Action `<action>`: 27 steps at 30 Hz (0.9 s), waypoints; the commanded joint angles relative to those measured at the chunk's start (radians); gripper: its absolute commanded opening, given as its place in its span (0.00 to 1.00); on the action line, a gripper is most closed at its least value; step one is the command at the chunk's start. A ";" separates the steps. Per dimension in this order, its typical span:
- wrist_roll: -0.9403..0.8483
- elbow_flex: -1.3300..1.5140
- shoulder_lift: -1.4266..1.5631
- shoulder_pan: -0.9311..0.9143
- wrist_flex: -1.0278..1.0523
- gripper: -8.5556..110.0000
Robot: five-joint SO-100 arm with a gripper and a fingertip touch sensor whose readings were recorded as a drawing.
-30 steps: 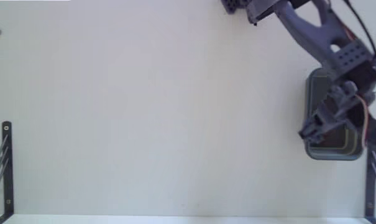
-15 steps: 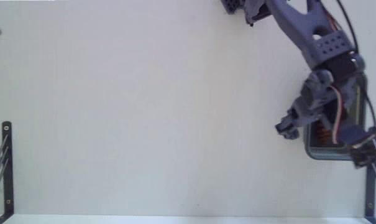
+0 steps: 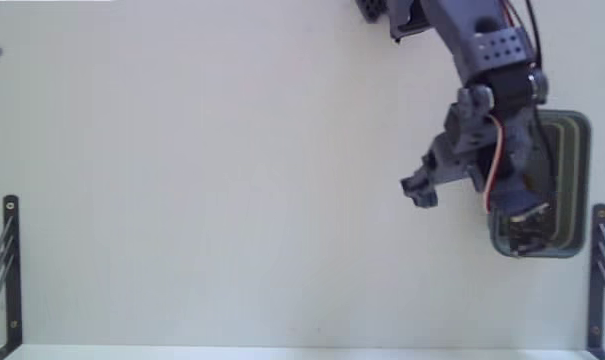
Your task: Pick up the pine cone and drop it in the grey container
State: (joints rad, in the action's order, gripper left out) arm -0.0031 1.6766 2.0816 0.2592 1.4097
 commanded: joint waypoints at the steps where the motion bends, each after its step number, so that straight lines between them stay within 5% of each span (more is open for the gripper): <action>1: 0.003 0.038 0.112 -0.041 0.019 1.00; 27: 0.003 0.300 0.376 -0.242 0.021 1.00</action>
State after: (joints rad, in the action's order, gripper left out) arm -0.0031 1.9620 2.3915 0.0337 1.4113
